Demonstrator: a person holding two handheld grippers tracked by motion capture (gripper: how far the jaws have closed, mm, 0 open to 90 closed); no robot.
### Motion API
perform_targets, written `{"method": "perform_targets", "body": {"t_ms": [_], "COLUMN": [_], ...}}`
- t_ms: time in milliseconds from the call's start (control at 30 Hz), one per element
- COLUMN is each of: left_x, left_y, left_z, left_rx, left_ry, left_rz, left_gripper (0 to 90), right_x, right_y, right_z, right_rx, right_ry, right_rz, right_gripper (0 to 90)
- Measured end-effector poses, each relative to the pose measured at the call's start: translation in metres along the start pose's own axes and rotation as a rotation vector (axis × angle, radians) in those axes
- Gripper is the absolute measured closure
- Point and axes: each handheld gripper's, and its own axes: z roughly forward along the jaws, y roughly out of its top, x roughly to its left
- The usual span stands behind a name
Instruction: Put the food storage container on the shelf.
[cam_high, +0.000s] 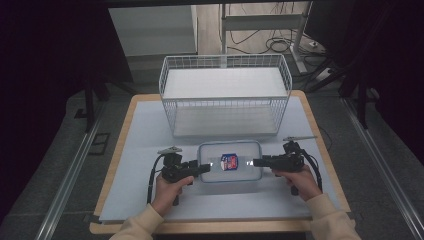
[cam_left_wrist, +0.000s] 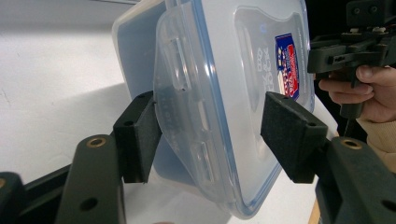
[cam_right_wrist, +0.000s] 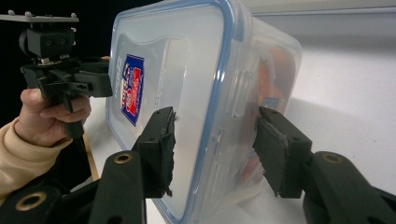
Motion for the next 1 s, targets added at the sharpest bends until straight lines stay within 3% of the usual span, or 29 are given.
{"method": "perform_targets", "body": {"t_ms": [233, 1000], "left_x": [-0.008, -0.018], "left_y": [-0.004, -0.007], "left_z": [-0.003, -0.007], "left_rx": [-0.001, -0.001], "left_ry": [0.029, 0.054], "left_rz": [0.045, 0.084], "left_gripper": [39.5, 42.3], "right_x": [0.009, 0.02], "right_y": [-0.007, -0.022], "right_z": [-0.003, -0.011], "right_rx": [-0.02, -0.082], "right_ry": [-0.026, -0.05], "right_rz": [-0.036, -0.105], "right_gripper": [50.4, 52.6]}}
